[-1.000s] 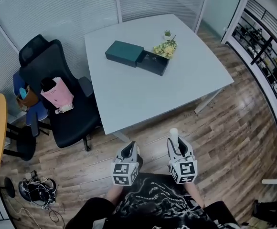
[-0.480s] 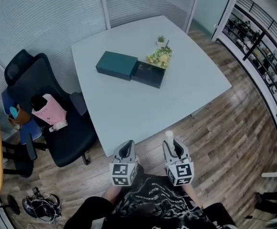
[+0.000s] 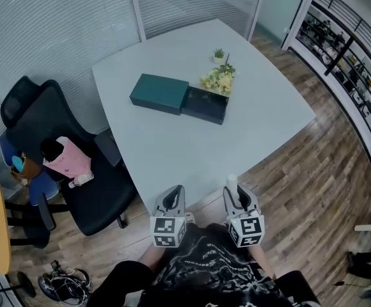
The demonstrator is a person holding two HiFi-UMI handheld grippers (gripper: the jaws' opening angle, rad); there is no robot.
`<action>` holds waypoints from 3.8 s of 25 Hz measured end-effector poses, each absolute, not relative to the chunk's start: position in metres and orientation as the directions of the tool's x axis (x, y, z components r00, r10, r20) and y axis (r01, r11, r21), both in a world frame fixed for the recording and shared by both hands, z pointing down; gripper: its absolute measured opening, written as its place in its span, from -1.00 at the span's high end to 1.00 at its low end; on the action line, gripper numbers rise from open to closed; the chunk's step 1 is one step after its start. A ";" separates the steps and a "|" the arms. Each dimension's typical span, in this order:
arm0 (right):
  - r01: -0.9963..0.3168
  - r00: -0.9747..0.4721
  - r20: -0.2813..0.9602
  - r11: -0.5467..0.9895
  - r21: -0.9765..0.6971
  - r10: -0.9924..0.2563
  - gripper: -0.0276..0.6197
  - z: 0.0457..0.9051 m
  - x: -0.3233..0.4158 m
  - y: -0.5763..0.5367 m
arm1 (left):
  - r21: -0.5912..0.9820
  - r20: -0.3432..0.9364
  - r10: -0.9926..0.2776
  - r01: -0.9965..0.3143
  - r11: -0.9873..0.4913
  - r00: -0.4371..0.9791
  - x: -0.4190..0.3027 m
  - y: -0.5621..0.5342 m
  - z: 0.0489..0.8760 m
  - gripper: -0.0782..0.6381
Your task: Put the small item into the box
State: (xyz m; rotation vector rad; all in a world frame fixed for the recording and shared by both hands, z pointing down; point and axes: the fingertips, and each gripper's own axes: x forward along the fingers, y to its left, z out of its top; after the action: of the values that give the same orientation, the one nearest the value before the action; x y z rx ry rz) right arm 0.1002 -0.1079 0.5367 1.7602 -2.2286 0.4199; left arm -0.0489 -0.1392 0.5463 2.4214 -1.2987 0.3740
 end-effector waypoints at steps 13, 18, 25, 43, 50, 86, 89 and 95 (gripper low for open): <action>-0.958 -0.281 0.414 0.280 -0.065 -0.866 0.49 0.539 0.083 -0.138 | 0.202 0.415 -0.749 -0.855 -0.477 0.516 -0.054 -0.168 0.546 0.73; -0.948 -0.306 0.386 0.317 -0.036 -0.870 0.49 0.513 0.092 -0.160 | 0.209 0.414 -0.766 -0.870 -0.446 0.492 -0.048 -0.182 0.540 0.73; -0.918 -0.367 0.307 0.395 0.034 -0.878 0.49 0.456 0.097 -0.208 | 0.205 0.426 -0.786 -0.894 -0.399 0.449 -0.044 -0.190 0.539 0.73; -0.704 -0.480 0.452 0.637 0.313 -0.752 0.49 0.451 0.107 -0.364 | 0.170 0.442 -0.867 -0.970 -0.172 0.231 -0.064 -0.221 0.539 0.73; -0.589 -0.499 0.671 0.782 0.203 -0.549 0.48 0.504 0.098 -0.414 | 0.225 0.395 -0.885 -0.960 -0.166 0.246 -0.065 -0.227 0.530 0.73; -0.423 -0.364 0.926 0.904 -0.066 -0.103 0.46 0.672 0.073 -0.499 | 0.210 0.539 -0.842 -0.971 0.113 0.018 -0.097 -0.192 0.548 0.73; -0.455 -0.332 0.918 0.889 0.047 -0.218 0.46 0.669 0.084 -0.526 | 0.213 0.539 -0.842 -0.968 0.133 0.003 -0.098 -0.191 0.551 0.73; -0.488 -0.321 0.913 0.870 0.067 -0.250 0.43 0.668 0.088 -0.529 | 0.227 0.533 -0.846 -0.967 0.119 0.021 -0.094 -0.193 0.550 0.73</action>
State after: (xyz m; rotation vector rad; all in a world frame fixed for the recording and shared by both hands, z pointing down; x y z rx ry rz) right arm 0.0883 -0.5288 0.6684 0.5461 -1.9177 0.2647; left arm -0.0939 -0.1932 0.5500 1.7527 -1.8495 0.2838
